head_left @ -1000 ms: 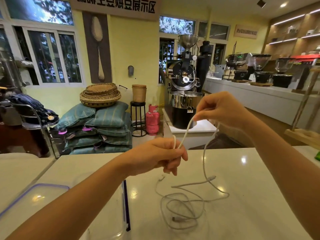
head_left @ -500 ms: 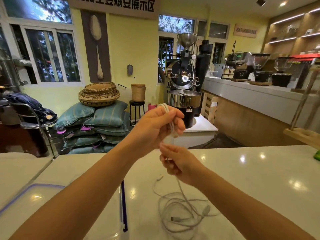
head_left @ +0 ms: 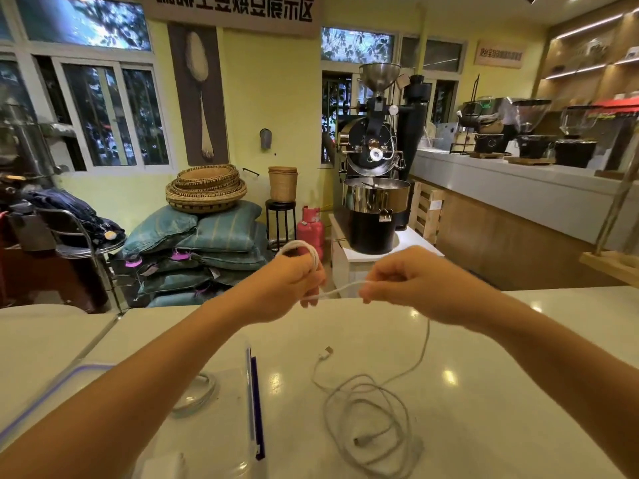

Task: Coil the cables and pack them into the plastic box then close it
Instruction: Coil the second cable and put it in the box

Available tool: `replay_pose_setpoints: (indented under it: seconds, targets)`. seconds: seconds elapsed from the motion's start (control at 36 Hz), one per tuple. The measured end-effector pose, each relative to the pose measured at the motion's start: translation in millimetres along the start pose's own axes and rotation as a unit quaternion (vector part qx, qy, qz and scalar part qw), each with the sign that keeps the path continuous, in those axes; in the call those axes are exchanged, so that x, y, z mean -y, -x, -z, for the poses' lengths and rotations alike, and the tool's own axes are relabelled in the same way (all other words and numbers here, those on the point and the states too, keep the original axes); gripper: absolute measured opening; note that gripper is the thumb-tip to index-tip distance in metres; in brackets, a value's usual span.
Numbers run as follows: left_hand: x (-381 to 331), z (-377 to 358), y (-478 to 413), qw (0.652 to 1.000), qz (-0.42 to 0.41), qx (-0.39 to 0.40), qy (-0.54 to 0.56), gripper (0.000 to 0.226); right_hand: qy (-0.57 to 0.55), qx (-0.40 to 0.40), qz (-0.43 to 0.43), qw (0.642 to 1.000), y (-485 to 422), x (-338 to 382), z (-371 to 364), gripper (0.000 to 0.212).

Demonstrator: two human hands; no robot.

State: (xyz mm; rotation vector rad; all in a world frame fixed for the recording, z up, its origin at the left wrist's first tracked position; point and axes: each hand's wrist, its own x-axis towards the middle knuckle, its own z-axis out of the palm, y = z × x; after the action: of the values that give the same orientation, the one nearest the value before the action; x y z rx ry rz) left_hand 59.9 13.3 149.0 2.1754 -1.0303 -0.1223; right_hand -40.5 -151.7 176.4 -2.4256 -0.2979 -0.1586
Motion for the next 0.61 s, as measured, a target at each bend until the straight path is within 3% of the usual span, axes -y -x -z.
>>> replay_pose_setpoints:
  seconds: [0.19, 0.28, 0.39, 0.5, 0.56, 0.61]
  targets:
    - [-6.7, -23.1, 23.6, 0.981, -0.039, 0.099, 0.16, 0.04, 0.012, -0.077, 0.081, 0.994, -16.9, -5.4, 32.4, 0.014]
    - [-18.0, -28.9, 32.2, 0.962, -0.053, 0.139, 0.229, 0.033, -0.027, -0.101, 0.101, 0.989, -27.2, -17.4, 37.7, 0.012]
    - [-30.6, -30.5, 35.2, 0.911, -0.094, 0.192, 0.353, 0.019, -0.143, -0.091, 0.099, 0.981, -33.6, -25.5, 30.4, 0.015]
    - [-42.0, -28.1, 33.7, 0.847, -0.147, 0.237, 0.453, 0.014, -0.287, -0.093, 0.094, 0.949, -42.8, -37.1, 4.8, 0.018]
    - [-50.1, -25.6, 32.8, 0.835, -0.17, 0.227, 0.471, 0.014, -0.318, -0.085, 0.075, 0.941, -47.9, -41.6, -11.9, 0.035]
    - [-58.3, -22.2, 30.2, 0.845, -0.174, 0.18, 0.472, 0.016, -0.351, -0.078, 0.023, 0.933, -47.8, -42.0, -29.7, 0.064]
